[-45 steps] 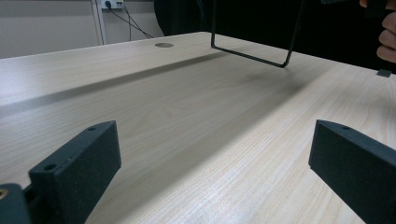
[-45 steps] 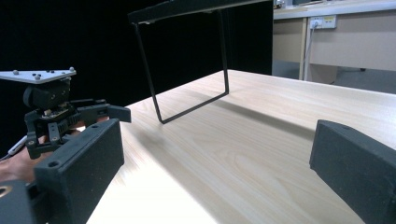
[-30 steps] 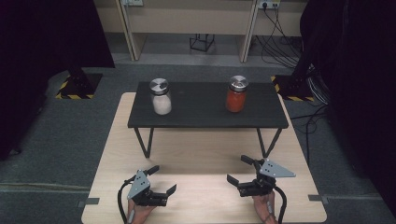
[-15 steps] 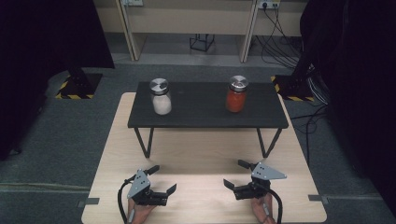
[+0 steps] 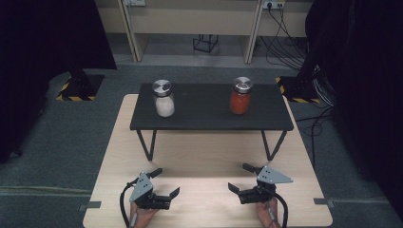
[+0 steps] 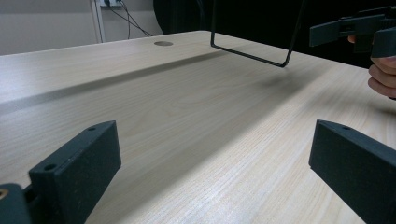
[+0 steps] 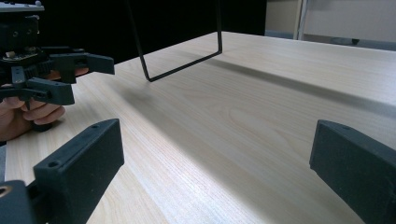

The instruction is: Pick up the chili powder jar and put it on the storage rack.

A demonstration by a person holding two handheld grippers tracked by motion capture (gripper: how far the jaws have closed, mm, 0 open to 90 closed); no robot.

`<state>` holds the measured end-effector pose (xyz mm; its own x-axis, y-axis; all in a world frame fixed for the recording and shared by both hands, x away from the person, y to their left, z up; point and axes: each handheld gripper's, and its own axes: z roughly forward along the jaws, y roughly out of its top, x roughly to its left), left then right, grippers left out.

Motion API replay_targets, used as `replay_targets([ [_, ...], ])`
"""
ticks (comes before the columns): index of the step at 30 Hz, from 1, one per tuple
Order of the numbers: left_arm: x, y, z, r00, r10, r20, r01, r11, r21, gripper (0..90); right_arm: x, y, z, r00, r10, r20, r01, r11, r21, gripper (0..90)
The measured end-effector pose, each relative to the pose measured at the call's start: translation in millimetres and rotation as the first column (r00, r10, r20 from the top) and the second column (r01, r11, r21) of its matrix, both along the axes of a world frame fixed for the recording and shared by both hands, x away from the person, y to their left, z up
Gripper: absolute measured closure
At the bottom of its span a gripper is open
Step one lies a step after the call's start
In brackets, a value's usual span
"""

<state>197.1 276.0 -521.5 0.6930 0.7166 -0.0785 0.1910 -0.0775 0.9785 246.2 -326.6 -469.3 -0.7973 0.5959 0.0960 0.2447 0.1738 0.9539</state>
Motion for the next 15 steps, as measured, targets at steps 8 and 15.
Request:
replay_targets([
  [8, 0.1, 0.1, 0.0, 1.0000, 0.000, 0.000, 0.000, 1.0000, 0.000, 1.5, -0.5, -1.4, -0.2, 1.0000, -0.005, -0.002, 0.005, 1.000, 0.005, 2.9],
  [15, 0.3, 0.0, 0.1, 1.0000, -0.001, -0.001, 0.001, 1.0000, 0.000, 1.5, -0.9, -2.6, -0.3, 1.0000, -0.006, -0.001, 0.006, 1.000, 0.010, 2.9],
])
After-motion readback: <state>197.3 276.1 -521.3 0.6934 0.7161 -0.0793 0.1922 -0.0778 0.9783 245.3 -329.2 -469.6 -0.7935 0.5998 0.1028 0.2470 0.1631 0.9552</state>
